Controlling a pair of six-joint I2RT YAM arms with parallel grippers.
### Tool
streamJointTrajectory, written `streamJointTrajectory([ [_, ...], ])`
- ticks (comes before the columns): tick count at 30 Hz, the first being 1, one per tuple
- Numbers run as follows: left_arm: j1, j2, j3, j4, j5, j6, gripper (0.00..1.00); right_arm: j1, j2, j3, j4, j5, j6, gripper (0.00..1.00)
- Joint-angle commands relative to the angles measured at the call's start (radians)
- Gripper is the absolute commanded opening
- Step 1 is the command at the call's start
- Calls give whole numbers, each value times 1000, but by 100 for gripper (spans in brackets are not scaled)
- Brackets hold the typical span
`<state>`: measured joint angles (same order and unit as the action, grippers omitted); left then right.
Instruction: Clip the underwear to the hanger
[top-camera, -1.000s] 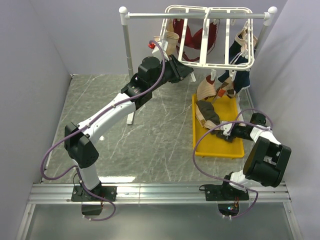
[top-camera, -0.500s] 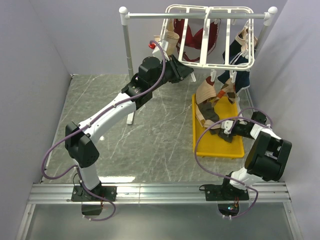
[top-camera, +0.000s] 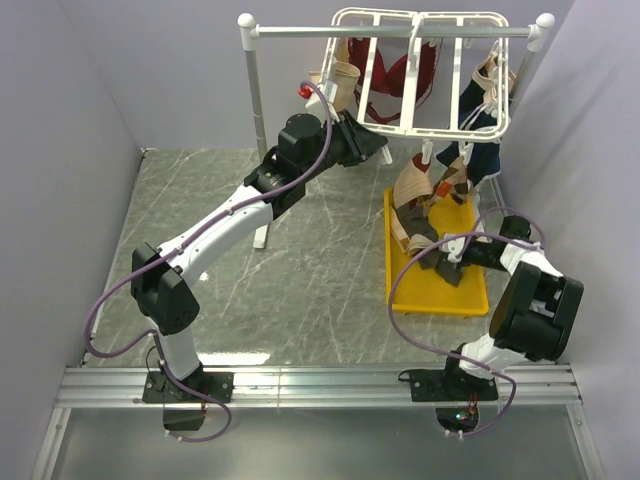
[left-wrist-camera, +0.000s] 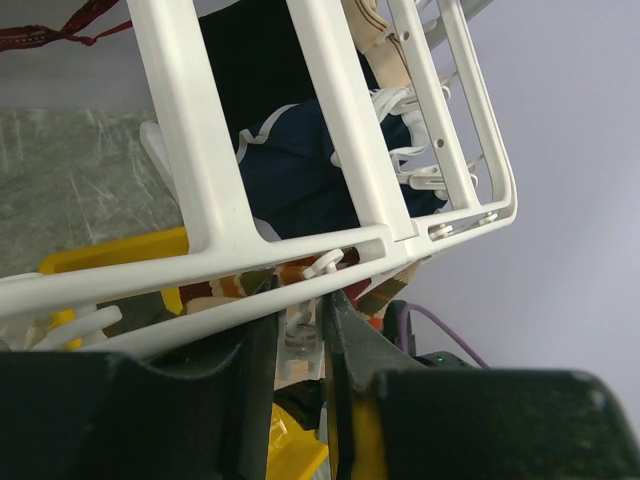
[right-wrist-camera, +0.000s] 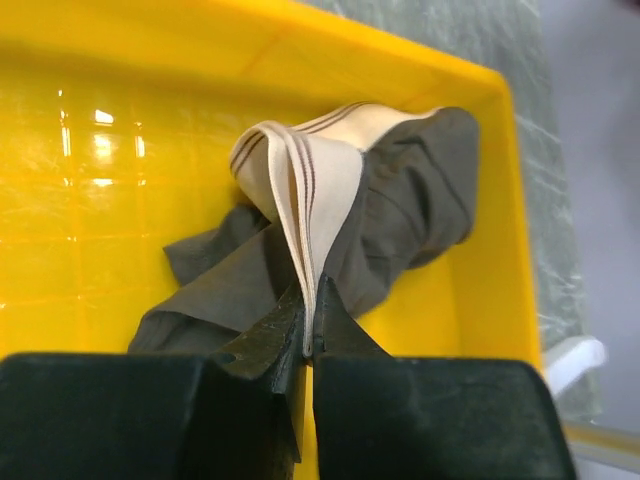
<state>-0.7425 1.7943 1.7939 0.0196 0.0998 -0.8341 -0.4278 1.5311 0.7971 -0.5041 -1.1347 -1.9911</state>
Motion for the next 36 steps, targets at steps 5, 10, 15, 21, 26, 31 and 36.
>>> streamJointTrajectory([
  [5, -8, 7, 13, 17, 83, -11, 0, -20, -227, 158, -352, -56, -126, 0],
  [10, -8, 0, -4, 77, 144, -3, 0, -14, -347, 244, -669, -28, -186, 0],
  [15, -8, 7, -4, 101, 181, 6, 0, 7, -405, 353, -899, 36, -155, 0],
  [21, -5, 11, -24, 137, 224, 18, 0, 113, -451, 508, -920, 65, 93, 0],
  [26, -6, 22, -14, 137, 233, 32, 0, 242, -450, 539, -703, 237, 492, 0],
  [31, -5, 19, -16, 129, 225, 43, 0, 271, -405, 553, -725, 569, 535, 0],
  [36, -4, 19, -18, 134, 232, 24, 0, 282, -387, 499, -786, 924, 489, 0],
])
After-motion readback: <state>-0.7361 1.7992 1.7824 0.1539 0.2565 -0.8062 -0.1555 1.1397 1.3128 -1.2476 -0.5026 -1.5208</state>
